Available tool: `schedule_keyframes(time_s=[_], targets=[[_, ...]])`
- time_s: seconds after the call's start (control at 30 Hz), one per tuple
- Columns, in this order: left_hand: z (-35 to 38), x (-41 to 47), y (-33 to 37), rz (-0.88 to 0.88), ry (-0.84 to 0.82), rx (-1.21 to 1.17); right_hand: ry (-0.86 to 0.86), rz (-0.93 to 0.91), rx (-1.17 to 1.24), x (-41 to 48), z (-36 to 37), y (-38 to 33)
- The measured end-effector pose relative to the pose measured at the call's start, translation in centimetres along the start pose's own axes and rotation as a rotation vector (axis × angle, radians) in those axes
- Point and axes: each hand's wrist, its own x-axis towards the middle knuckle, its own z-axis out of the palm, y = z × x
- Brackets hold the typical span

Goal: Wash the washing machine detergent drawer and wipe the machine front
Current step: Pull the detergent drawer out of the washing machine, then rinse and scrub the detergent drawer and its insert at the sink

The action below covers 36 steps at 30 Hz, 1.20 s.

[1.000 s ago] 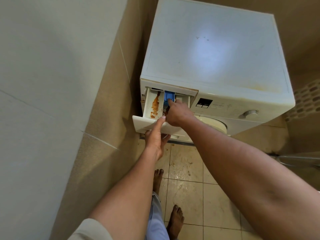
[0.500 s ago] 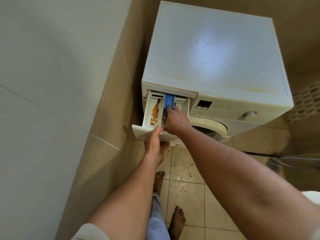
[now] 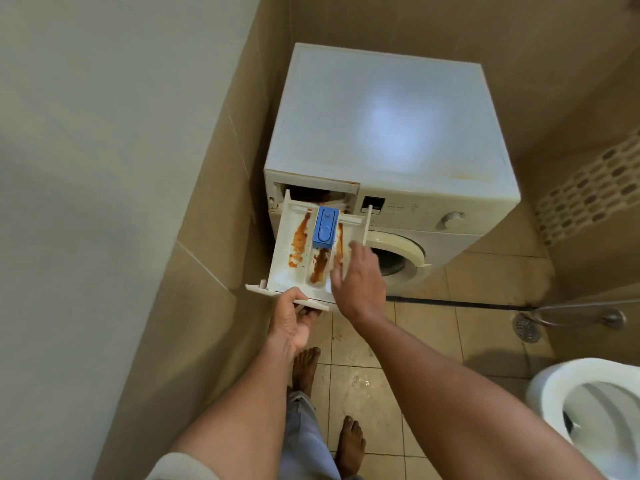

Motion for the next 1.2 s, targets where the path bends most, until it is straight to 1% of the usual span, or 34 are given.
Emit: schedule_keyframes(time_s=[0.07, 0.1, 0.17, 0.3, 0.37, 0.5, 0.6, 0.77, 0.83, 0.97, 1.1, 1.2], targets=[[0.9, -1.5, -0.8, -0.004, -0.023, 0.024, 0.102, 0.121, 0.088, -0.9, -2.5, 1.9], [1.5, -2.1, -1.3, -0.006, -0.042, 0.031, 0.122, 0.183, 0.123, -1.3, -3.3, 3.0], [3.0, -3.6, -2.7, -0.008, -0.084, 0.051, 0.107, 0.284, 0.191, -2.3, -5.5, 5.3], [6.9, -6.5, -6.4, -0.018, -0.188, 0.165, 0.019, 0.321, 0.294, -4.8, -10.1, 9.9], [9.1, -8.2, -8.5, -0.046, -0.255, 0.269, 0.032, 0.390, 0.329, -6.3, -12.7, 12.1], [13.2, -10.8, -12.5, -0.131, -0.424, 0.468, 0.079, 0.593, 0.399, -8.8, -17.0, 16.9], [16.2, -12.3, -15.5, -0.194, -0.534, 0.652, 0.174, 0.737, 0.431, -11.0, -19.9, 20.2], [21.3, -14.4, -21.2, -0.317, -0.661, 0.947, 0.390, 0.943, 0.494, -16.1, -24.3, 24.4], [22.8, -15.8, -23.6, -0.357, -0.761, 1.113, 0.485, 1.037, 0.520, -18.5, -25.5, 25.9], [24.4, -18.0, -27.8, -0.341, -0.901, 1.459, 0.675, 1.170, 0.602, -23.5, -26.8, 28.2], [25.0, -21.1, -31.8, -0.315, -1.054, 1.611, 0.839, 1.323, 0.630, -29.9, -26.9, 29.6], [24.8, -23.6, -35.2, -0.308, -1.176, 1.723, 0.965, 1.410, 0.665, -36.2, -26.7, 29.8]])
